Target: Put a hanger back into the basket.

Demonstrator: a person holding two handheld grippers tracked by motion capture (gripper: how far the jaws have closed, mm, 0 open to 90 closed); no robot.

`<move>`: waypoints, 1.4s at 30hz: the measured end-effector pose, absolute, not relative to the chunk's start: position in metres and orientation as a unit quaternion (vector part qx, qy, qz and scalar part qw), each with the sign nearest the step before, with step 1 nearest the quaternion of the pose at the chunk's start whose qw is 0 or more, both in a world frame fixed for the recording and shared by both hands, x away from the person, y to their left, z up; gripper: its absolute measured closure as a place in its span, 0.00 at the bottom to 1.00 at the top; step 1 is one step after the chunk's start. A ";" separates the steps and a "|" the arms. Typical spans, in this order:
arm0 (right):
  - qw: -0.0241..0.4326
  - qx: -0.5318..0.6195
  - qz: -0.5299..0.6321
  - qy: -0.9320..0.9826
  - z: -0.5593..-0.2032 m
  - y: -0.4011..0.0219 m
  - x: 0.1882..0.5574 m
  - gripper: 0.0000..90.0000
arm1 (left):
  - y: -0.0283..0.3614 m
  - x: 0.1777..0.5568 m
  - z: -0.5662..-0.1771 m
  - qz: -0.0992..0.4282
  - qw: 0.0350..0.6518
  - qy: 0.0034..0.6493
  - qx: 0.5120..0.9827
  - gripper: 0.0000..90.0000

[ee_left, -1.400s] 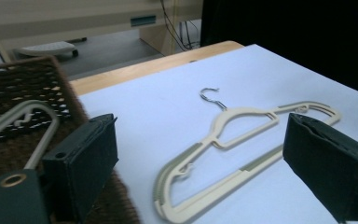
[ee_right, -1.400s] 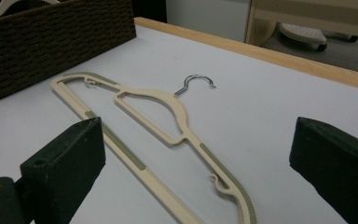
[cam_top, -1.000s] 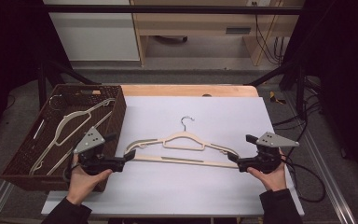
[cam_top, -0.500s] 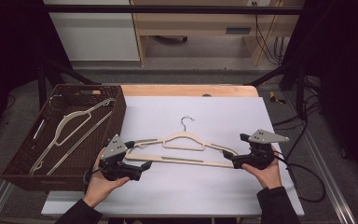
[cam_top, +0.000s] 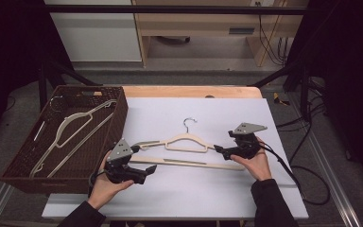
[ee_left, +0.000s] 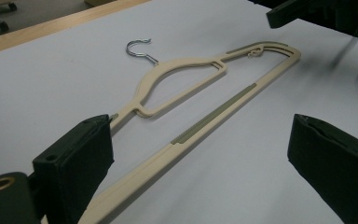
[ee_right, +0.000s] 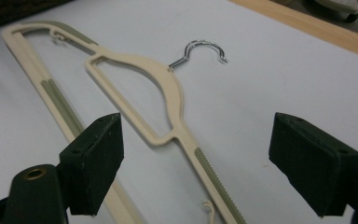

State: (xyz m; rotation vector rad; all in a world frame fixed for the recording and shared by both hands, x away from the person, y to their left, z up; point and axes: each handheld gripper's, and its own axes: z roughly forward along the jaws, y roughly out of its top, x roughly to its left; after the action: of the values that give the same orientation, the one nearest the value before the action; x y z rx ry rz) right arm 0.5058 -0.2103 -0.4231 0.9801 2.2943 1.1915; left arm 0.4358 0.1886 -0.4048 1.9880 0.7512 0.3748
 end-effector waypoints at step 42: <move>0.117 0.268 0.338 0.895 -0.471 -0.210 0.549 0.84 | 0.188 0.439 -0.411 0.145 0.463 0.306 0.819 0.08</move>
State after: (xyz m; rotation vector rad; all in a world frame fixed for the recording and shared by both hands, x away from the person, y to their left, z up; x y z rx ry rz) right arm 0.5493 -0.2096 -0.4714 0.7849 2.6182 0.9879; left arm 0.4389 0.1880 -0.4112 2.0142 0.7511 0.3563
